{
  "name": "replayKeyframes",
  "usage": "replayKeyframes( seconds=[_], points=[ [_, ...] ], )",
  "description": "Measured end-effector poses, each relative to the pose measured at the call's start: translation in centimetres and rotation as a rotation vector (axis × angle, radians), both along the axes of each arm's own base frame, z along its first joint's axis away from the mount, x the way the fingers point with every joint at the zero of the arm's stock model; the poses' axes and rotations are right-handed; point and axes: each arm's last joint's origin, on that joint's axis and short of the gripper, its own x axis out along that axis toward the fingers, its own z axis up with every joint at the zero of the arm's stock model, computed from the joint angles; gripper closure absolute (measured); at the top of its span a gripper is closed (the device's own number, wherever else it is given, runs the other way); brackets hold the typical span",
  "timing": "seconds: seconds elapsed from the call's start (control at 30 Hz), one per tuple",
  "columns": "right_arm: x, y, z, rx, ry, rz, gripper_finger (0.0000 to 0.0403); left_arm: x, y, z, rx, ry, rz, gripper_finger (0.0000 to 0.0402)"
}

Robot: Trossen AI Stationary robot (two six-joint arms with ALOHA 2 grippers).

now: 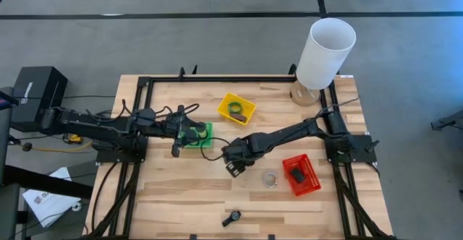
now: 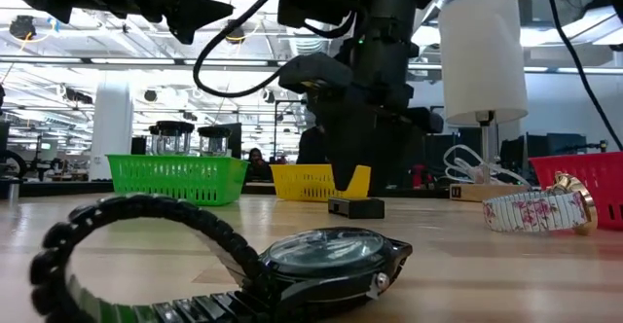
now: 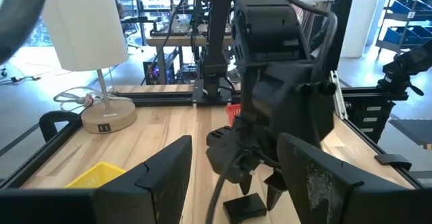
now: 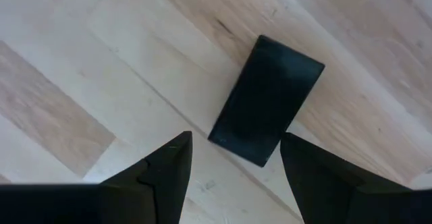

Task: Pick & Place Office items
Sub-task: Put the black digital clock into the red basket

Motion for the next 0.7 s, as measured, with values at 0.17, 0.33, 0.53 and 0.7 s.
replayKeyframes(
  seconds=[0.17, 0.33, 0.53, 0.7],
  points=[
    [0.0, -0.5, 0.0, 0.012, 0.008, 0.025, 0.0186, 0.0, 0.0, 0.0, 0.000, -0.003, 0.000, 0.0186],
    [0.1, -1.0, 0.0, 0.020, 0.016, -0.038, 0.0186, 0.0, 0.0, 0.1, 0.000, -0.007, 0.000, 0.0186],
    [0.5, -1.3, -0.8, 0.026, 0.004, -0.069, 0.0186, 0.0, 0.0, 0.1, 0.000, -0.010, 0.000, 0.0186],
    [0.5, -1.7, -0.8, 0.026, 0.010, -0.087, 0.0186, 0.0, 0.0, 0.1, 0.000, -0.011, -0.001, 0.0187]
  ],
)
